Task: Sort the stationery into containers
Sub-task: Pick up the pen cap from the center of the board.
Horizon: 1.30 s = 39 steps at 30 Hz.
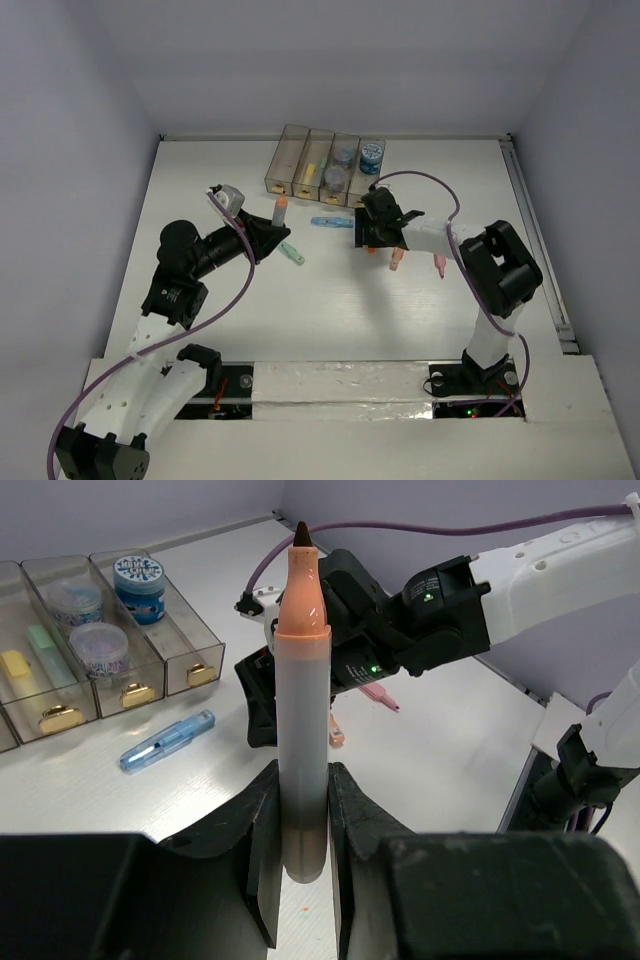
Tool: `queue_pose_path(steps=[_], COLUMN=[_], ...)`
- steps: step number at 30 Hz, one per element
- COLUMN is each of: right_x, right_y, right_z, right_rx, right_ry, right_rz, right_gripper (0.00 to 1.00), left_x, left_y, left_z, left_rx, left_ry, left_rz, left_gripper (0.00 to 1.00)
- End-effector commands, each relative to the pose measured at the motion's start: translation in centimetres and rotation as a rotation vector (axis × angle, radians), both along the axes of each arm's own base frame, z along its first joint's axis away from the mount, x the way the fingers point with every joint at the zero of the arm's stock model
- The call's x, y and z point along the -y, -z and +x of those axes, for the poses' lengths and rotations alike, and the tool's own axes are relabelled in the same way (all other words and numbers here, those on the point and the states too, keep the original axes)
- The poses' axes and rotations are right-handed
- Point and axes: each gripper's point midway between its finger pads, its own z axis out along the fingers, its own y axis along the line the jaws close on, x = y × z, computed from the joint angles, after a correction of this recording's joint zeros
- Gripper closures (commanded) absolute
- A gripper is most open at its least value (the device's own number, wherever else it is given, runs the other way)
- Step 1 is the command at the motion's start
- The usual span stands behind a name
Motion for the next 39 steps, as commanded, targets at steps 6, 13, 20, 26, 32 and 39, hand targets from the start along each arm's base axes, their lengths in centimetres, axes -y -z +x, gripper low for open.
queue_pose_path(steps=[6,13,20,26,32,39], right_x=[1.1,1.7,-1.1,-8.1,-9.8,-14.4], right_y=[-0.2,0.1,-6.4,-20.0,-31.1,-36.0], right_z=[0.6,0.8,2.9,2.2,1.6,0.2], right_rx=[0.007,0.001,0.144,0.388,0.637,0.608], right_ry=[0.044,0.052,-0.008,-0.211,-0.288,-0.397], right_rz=[-0.055,-0.102,0.047,0.547,0.789,1.049], right_gripper=[0.45,0.73,1.0,1.0,1.0,1.0], left_x=[0.1,0.0,0.3,0.4,0.2,0.2], left_y=[-1.6,-1.7,-1.1,0.9,2.4,3.3], left_z=[-0.2,-0.2,0.1,2.2,3.9,4.5], left_rx=[0.059,0.064,0.039,-0.063,-0.122,-0.15], left_ry=[0.007,0.004,0.001,-0.044,-0.093,-0.104], left_rz=[-0.021,-0.02,-0.017,0.004,0.039,0.051], left_gripper=[1.0,1.0,1.0,1.0,1.0,1.0])
